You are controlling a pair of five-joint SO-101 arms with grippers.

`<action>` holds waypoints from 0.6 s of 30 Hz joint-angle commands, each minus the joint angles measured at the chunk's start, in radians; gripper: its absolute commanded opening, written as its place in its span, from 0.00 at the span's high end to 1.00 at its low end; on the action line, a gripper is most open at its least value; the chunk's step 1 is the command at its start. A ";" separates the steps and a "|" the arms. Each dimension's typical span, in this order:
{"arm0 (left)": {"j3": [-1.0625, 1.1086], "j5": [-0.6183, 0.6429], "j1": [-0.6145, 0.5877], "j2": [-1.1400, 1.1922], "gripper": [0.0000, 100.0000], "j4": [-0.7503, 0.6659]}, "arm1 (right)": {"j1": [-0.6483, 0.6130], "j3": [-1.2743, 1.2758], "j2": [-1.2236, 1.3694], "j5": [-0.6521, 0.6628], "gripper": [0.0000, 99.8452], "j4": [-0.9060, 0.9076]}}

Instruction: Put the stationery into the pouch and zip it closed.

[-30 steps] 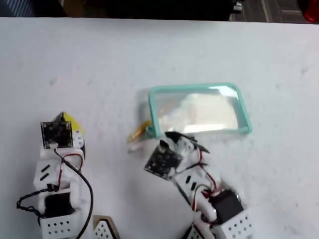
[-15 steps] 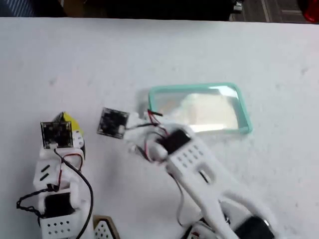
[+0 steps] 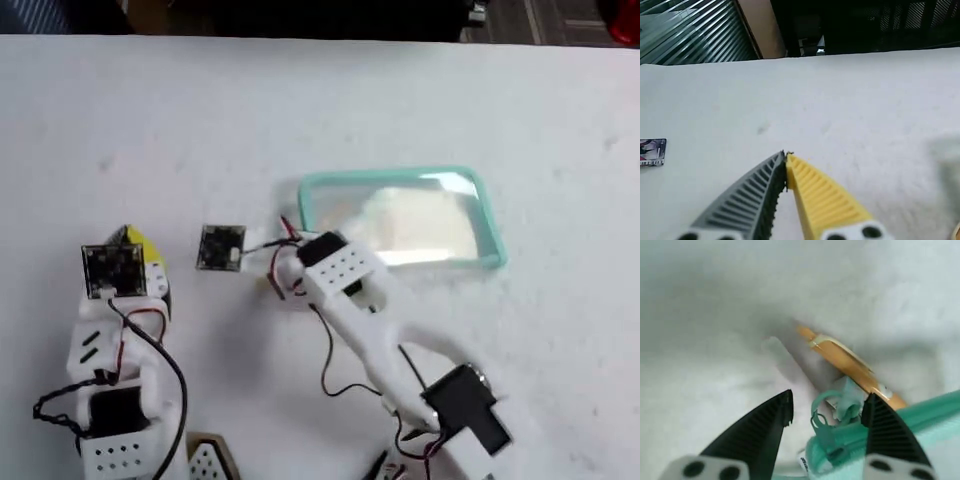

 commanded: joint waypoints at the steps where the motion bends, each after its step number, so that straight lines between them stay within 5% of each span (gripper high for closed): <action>1: -0.005 0.014 -0.005 -0.008 0.98 -0.054 | 0.028 -0.040 0.005 0.017 0.78 -0.021; 13: 0.009 0.014 -0.005 -0.008 0.98 -0.078 | 0.110 0.074 0.012 0.132 0.79 -0.168; 18: 0.009 0.014 -0.005 -0.008 0.98 -0.078 | 0.128 0.109 0.008 0.137 0.89 -0.229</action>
